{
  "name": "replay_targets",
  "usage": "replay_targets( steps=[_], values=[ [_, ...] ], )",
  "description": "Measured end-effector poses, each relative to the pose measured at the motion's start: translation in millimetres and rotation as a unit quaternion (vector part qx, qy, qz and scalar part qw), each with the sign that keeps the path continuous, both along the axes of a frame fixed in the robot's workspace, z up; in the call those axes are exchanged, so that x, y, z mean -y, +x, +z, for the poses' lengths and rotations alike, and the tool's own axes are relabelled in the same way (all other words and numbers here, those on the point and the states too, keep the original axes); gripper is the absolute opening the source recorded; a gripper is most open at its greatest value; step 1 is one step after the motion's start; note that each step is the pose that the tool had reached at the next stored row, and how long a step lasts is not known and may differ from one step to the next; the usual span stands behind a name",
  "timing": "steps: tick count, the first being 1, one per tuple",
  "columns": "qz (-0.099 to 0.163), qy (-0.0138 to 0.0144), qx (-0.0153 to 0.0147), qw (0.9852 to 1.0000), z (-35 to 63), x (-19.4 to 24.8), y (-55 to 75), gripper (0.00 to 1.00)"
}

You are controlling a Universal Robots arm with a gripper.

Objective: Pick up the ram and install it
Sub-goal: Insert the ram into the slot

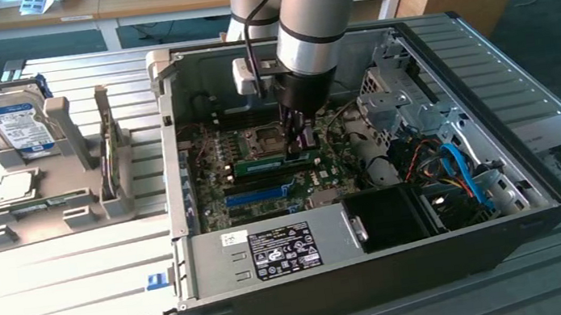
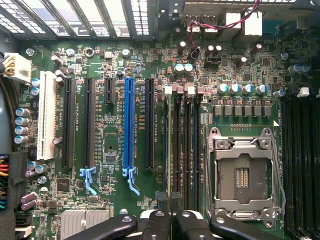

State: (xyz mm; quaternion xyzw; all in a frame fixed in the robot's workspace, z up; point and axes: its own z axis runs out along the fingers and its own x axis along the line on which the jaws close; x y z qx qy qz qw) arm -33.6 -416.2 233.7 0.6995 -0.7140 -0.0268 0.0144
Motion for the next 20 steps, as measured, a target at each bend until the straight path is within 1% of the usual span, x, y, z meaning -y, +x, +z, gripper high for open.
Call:
replay_targets(
  steps=[4,5,20],
  values=[
    [0.000,0.0000,0.0064,1.0000,0.0,0.0,-0.4,0.12],
    [0.000,0.0001,0.0072,1.0000,0.0,0.0,-0.4,0.12],
    [-0.003,0.0000,0.0076,1.0000,0.0,0.0,-1.6,0.12]
  ],
)
